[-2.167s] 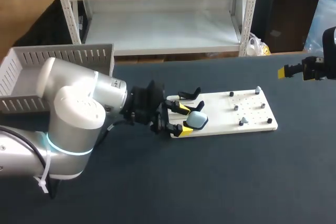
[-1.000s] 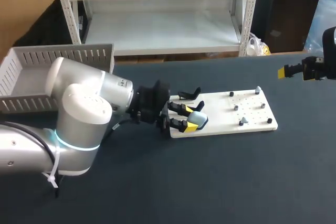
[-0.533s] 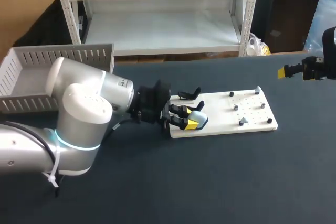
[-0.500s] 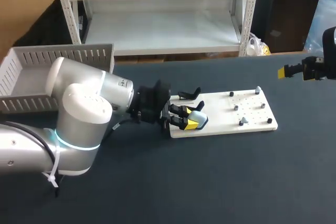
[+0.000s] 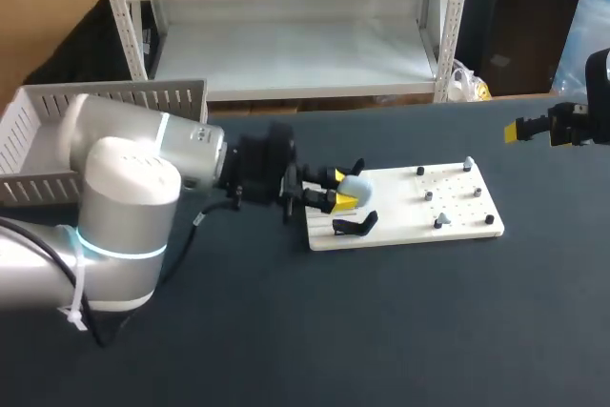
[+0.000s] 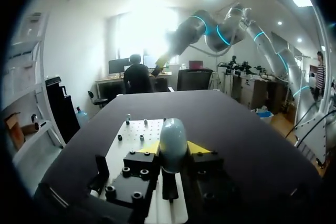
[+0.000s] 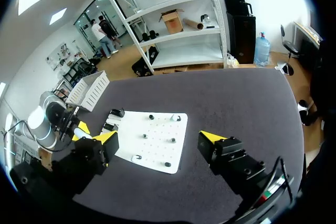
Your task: Pick up each earbud case from the left stands, insert the matching earbuds, close the lid, and place the case in the box.
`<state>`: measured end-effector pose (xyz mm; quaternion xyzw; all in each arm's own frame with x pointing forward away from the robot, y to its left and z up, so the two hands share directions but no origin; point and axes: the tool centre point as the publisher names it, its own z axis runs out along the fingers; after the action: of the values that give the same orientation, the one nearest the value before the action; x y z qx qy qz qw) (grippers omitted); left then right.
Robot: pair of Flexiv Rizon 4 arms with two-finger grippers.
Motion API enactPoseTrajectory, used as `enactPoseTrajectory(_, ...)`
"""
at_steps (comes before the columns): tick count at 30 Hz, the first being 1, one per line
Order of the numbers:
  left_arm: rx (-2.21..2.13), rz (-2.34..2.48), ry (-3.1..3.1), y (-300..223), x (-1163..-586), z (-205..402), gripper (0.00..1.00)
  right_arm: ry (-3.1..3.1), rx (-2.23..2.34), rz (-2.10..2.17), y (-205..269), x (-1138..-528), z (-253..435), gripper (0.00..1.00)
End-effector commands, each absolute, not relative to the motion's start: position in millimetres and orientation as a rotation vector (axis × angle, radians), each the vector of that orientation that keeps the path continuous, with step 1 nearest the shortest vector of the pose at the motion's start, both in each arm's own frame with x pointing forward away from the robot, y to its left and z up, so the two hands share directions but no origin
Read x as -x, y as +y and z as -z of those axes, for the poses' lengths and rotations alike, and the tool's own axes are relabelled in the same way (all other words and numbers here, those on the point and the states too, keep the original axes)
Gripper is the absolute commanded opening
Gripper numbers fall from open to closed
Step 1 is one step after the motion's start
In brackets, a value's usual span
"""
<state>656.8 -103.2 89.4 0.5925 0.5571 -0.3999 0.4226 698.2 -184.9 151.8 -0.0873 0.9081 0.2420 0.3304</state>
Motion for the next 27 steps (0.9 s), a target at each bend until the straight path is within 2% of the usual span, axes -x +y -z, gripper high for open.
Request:
enactPoseTrajectory(1, -1.432, 0.958, 1.349, -101, -644, -110, 0.00, 2.373, 0.233, -0.640, -186, -700, -151, 1.00)
enactPoseTrajectory(9, -1.383, 0.916, 1.327, -105, -646, -132, 0.00, 2.373, 0.233, -0.640, -186, -700, -151, 1.00)
enactPoseTrajectory(27, -1.383, 0.916, 1.327, -105, -646, -132, 0.00, 2.373, 0.233, -0.640, -186, -700, -151, 1.00)
